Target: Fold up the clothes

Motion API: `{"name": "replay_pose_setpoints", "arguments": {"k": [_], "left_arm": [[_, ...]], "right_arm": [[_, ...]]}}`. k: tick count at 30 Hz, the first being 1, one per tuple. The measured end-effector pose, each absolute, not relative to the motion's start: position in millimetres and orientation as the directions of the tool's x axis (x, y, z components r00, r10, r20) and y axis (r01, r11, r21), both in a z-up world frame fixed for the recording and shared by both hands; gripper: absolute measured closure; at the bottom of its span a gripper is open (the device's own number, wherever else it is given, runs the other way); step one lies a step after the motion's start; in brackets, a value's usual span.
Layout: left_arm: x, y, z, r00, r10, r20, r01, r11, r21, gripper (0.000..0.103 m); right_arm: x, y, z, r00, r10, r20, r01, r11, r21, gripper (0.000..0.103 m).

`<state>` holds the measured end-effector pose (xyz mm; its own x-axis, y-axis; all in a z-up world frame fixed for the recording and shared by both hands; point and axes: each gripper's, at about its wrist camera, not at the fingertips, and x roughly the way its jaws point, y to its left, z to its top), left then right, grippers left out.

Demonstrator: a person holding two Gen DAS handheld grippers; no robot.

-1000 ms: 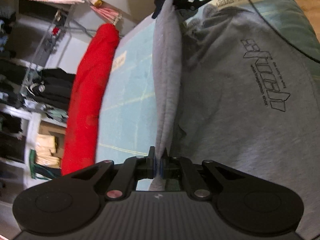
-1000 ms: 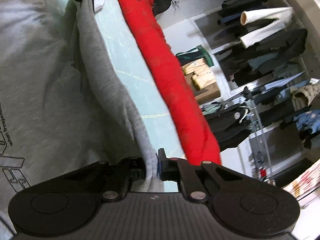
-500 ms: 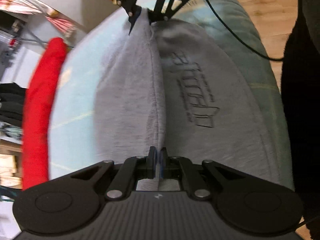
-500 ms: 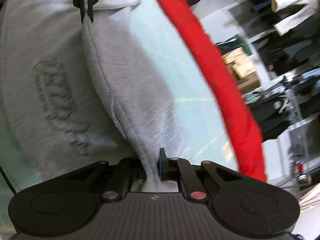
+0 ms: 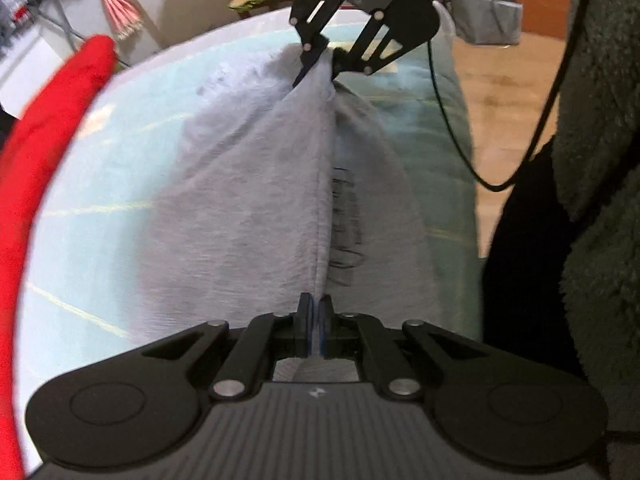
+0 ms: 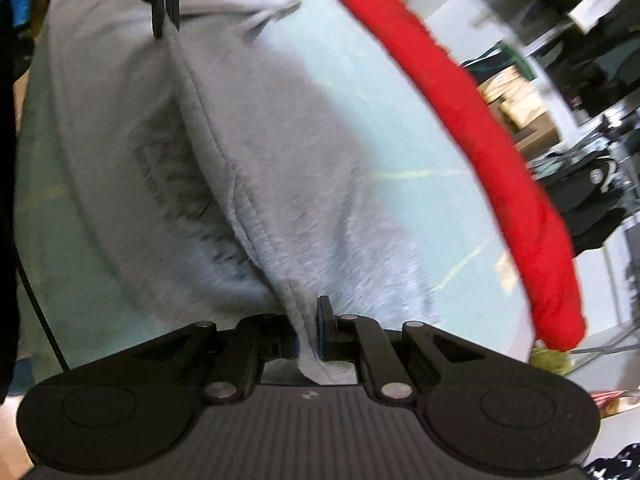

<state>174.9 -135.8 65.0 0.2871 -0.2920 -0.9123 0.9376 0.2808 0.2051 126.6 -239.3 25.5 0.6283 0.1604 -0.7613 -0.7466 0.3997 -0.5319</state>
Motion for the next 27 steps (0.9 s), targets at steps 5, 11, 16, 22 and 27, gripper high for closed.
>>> {"name": "replay_pose_setpoints", "arguments": {"k": [5, 11, 16, 22, 27], "left_arm": [[174, -140, 29, 0.22, -0.268, -0.938, 0.958, 0.242, 0.156, 0.102], [176, -138, 22, 0.239, -0.304, -0.922, 0.944, 0.297, 0.146, 0.097], [154, -127, 44, 0.325, -0.389, -0.862, 0.908, 0.383, 0.17, 0.089], [126, -91, 49, 0.474, -0.414, -0.777, 0.789, 0.591, 0.166, 0.067], [113, -65, 33, 0.549, -0.355, -0.757, 0.644, 0.757, 0.111, 0.059]], "right_arm": [[140, -242, 9, 0.579, 0.151, -0.802, -0.778, 0.398, -0.487, 0.086], [148, -243, 17, 0.584, 0.145, -0.799, -0.759, 0.447, -0.474, 0.072], [130, -246, 40, 0.609, 0.169, -0.775, -0.727, 0.511, -0.459, 0.05], [93, -237, 58, 0.648, 0.272, -0.711, -0.705, 0.567, -0.426, 0.043], [80, -215, 52, 0.648, 0.396, -0.651, -0.726, 0.579, -0.371, 0.043]]}}
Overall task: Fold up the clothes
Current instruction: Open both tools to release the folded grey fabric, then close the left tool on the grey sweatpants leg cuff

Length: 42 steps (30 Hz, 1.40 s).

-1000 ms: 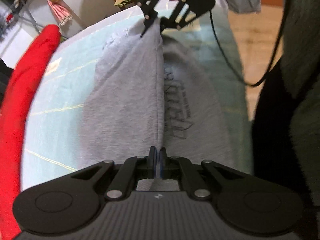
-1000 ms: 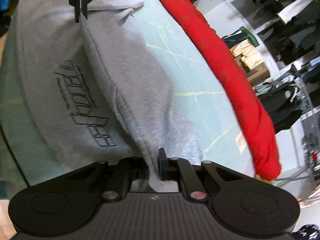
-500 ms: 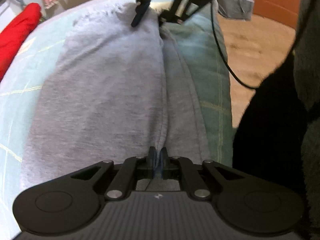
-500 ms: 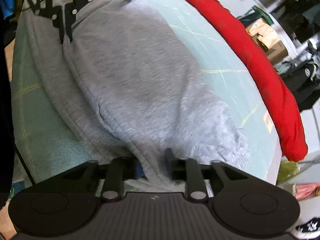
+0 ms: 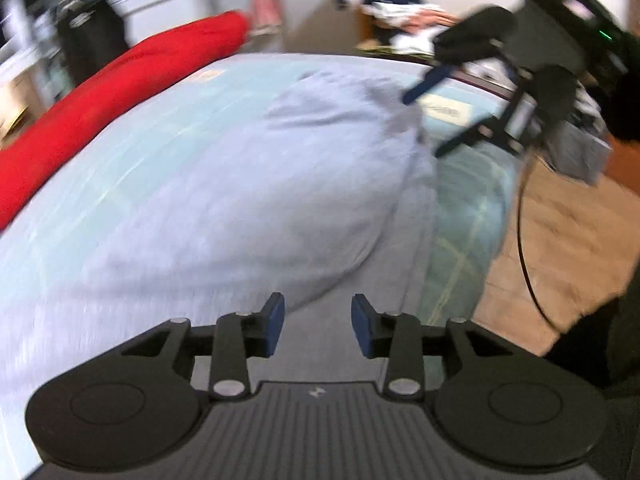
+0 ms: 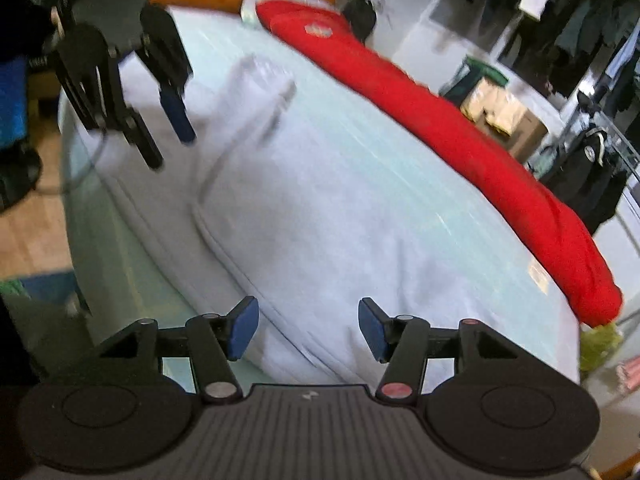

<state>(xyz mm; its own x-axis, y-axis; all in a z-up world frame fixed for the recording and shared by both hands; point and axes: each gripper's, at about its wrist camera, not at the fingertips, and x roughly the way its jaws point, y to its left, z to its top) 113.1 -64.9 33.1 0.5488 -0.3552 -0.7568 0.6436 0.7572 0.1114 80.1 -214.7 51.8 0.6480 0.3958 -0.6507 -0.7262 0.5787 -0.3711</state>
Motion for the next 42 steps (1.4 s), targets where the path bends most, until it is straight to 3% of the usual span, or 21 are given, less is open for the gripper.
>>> {"name": "replay_pose_setpoints", "arguments": {"k": [7, 13, 25, 29, 38, 42], "left_arm": [[117, -11, 19, 0.555, -0.355, -0.752, 0.403, 0.906, -0.131, 0.04], [127, 35, 27, 0.596, -0.398, -0.697, 0.289, 0.917, -0.276, 0.032], [184, 79, 0, 0.53, -0.527, -0.665, 0.129, 0.825, -0.55, 0.028], [193, 88, -11, 0.535, -0.572, -0.622, 0.067, 0.763, -0.643, 0.025], [213, 103, -26, 0.564, -0.586, -0.582, -0.056, 0.675, -0.735, 0.025], [204, 104, -25, 0.575, -0.575, -0.582, -0.084, 0.666, -0.741, 0.025]], "right_arm": [[78, -180, 40, 0.58, 0.545, -0.605, -0.78, 0.587, -0.218, 0.043], [100, -158, 39, 0.465, 0.641, -0.611, -0.835, 0.547, -0.061, 0.038], [188, -118, 25, 0.162, 0.735, -0.659, -0.834, 0.458, 0.306, 0.033], [207, -111, 17, 0.092, 0.749, -0.656, -0.811, 0.439, 0.387, 0.026], [251, -81, 13, -0.059, 0.789, -0.612, -0.776, 0.35, 0.525, 0.019], [251, -77, 12, -0.146, 0.788, -0.599, -0.742, 0.313, 0.593, 0.011]]}}
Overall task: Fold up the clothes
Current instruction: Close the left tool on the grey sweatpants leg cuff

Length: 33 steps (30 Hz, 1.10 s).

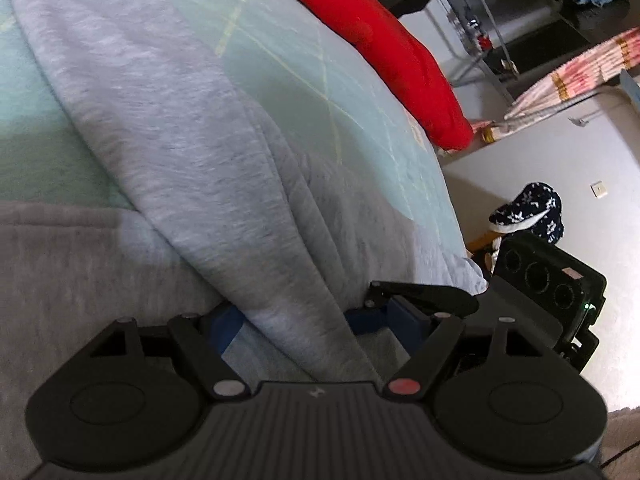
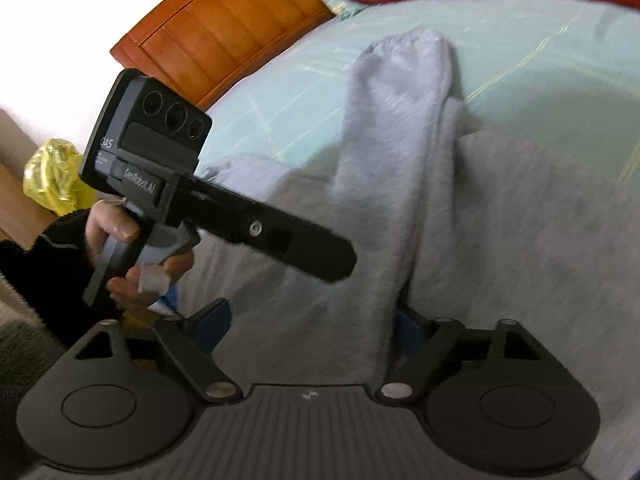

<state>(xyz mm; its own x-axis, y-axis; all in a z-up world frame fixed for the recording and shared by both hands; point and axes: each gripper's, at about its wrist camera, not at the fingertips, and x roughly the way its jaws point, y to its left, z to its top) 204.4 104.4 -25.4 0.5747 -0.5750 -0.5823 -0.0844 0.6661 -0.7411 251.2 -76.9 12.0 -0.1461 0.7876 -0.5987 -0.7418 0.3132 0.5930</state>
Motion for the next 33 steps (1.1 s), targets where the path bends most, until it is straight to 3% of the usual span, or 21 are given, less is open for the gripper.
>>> {"name": "replay_pose_setpoints", "arguments": {"k": [7, 16, 22, 29, 33], "left_arm": [[201, 111, -29, 0.591, -0.578, -0.563, -0.117, 0.629, -0.769, 0.024], [196, 125, -29, 0.634, -0.563, -0.53, -0.143, 0.588, -0.796, 0.021], [205, 130, -47, 0.622, -0.598, -0.506, -0.141, 0.55, -0.823, 0.021], [226, 143, -67, 0.678, -0.611, -0.408, -0.109, 0.465, -0.878, 0.022], [237, 139, -69, 0.664, -0.615, -0.426, -0.081, 0.507, -0.858, 0.026]], "right_arm": [[251, -85, 10, -0.175, 0.813, -0.556, -0.684, 0.306, 0.662, 0.008], [216, -65, 55, -0.292, 0.832, -0.472, -0.785, 0.074, 0.615, 0.003], [208, -35, 32, -0.312, 0.771, -0.555, -0.806, 0.095, 0.585, 0.0], [216, -55, 39, -0.268, 0.801, -0.535, -0.795, 0.13, 0.593, 0.001], [223, -72, 32, -0.209, 0.805, -0.556, -0.776, 0.209, 0.595, 0.001]]}}
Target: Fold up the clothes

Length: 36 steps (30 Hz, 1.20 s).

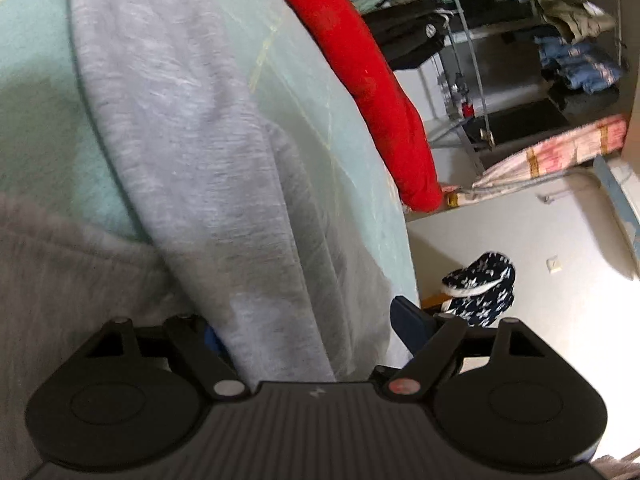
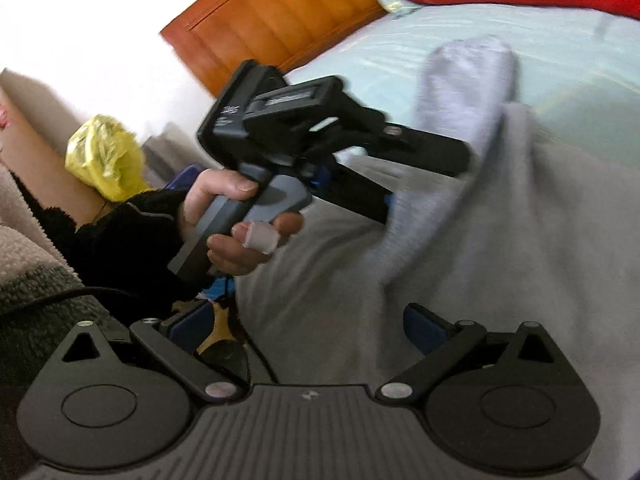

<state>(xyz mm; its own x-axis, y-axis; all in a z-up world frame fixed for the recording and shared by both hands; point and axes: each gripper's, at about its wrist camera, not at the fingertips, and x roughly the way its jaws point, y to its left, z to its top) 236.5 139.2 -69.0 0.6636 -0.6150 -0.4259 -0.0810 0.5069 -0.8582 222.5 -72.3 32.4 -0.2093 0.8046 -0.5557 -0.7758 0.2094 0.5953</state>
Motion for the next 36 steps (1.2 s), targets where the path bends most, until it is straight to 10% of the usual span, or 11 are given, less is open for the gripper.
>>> {"name": "replay_pose_setpoints", "arguments": {"k": [9, 36], "left_arm": [[232, 146, -79, 0.629, -0.537, -0.562, -0.163, 0.616, -0.77, 0.094], [173, 116, 28, 0.785, -0.302, -0.541, -0.117, 0.785, -0.609, 0.099]], "right_arm": [[227, -130, 30, -0.027, 0.83, -0.558, -0.689, 0.389, 0.612, 0.0], [226, -184, 34, 0.211, 0.879, -0.428, -0.62, 0.459, 0.636, 0.0]]}}
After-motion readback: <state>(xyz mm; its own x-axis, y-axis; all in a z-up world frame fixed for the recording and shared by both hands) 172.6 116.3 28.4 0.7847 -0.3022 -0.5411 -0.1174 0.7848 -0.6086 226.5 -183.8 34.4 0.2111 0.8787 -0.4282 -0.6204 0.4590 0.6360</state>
